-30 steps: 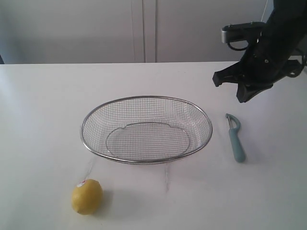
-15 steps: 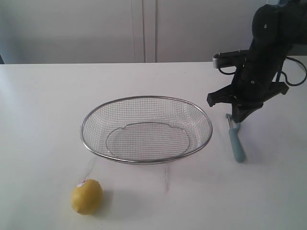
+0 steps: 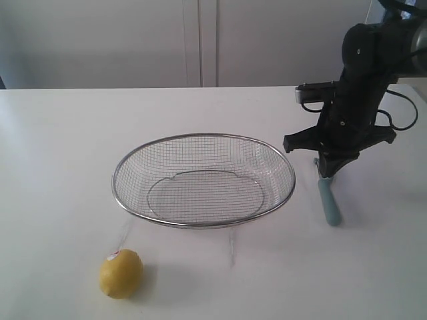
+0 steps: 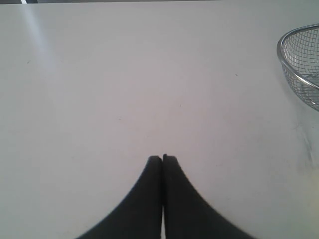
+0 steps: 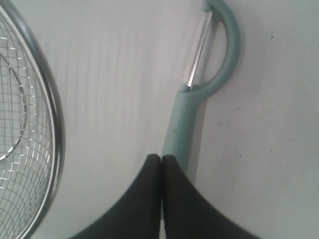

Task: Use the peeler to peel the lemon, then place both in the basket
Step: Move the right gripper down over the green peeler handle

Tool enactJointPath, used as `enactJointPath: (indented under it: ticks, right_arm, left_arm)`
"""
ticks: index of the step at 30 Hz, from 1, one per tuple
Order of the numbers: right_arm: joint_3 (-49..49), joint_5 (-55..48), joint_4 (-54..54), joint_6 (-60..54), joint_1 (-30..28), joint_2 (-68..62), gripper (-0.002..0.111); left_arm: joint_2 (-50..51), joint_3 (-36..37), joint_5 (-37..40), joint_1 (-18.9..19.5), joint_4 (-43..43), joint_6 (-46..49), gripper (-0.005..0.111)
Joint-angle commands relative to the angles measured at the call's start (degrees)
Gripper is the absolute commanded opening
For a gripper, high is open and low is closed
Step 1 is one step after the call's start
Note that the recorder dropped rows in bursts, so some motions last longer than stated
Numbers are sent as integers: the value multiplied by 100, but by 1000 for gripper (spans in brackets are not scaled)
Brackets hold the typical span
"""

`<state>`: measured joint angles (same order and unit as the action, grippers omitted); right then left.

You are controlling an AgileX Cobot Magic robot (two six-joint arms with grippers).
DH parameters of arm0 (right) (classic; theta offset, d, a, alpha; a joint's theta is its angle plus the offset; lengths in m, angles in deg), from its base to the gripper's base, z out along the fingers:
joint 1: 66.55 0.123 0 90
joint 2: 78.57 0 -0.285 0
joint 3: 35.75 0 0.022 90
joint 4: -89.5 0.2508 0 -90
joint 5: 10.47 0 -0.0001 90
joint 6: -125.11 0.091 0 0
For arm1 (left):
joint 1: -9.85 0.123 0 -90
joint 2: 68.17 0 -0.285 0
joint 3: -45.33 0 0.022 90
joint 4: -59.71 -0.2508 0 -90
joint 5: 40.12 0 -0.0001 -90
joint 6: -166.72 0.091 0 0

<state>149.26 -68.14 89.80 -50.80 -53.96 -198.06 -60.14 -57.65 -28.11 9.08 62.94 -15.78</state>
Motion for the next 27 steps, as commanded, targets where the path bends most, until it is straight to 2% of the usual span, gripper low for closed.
enactJointPath:
  ticks: [1,23,27]
  right_arm:
    - [41,21,-30,72,-6,-74,0]
    - [31,20,-307,474,-6,-298,0]
    - [-73,150,-239,497,-6,-298,8]
  left_arm:
    - [-24,20,-1,5,9,27,0]
    - [-24,20,-1,5,9,27,0]
    - [-24,20,-1,5,9,27,0]
